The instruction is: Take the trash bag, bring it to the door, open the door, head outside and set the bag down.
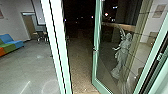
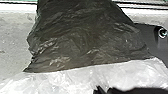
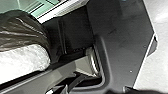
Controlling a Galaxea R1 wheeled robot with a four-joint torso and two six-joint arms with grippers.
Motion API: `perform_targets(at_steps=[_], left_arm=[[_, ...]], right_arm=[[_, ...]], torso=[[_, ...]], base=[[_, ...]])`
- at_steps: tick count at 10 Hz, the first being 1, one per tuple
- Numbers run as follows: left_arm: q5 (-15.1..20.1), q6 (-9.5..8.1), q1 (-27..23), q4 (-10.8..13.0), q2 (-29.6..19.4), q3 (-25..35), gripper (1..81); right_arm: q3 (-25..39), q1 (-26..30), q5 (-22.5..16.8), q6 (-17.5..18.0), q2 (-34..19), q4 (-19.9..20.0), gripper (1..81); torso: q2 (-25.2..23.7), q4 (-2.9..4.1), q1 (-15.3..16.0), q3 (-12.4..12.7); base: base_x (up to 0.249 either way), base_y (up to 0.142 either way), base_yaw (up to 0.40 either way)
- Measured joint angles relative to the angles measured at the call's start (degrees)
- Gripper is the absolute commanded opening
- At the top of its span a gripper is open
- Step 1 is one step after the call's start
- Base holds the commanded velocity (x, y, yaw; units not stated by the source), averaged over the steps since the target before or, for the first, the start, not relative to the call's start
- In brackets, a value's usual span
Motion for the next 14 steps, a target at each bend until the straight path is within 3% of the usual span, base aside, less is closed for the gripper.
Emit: perform_targets(at_steps=[2, 14], left_arm=[[0.0, -0.02, 0.0, 0.7, 0.0, 0.0, 1.0], [0.0, -0.02, 0.0, 0.8, 0.2, 0.0, 1.0]], right_arm=[[-0.3, -1.3, 1.5, -0.1, -2.5, 0.0, 81.1], [0.2, -1.5, 2.8, -0.4, -0.9, 0.0, 81.1]], torso=[[0.0, 0.0, 0.0, 0.0], [0.0, 0.0, 0.0, 0.0]], base=[[0.0, -0.087, 0.0], [0.0, -0.087, 0.0]])
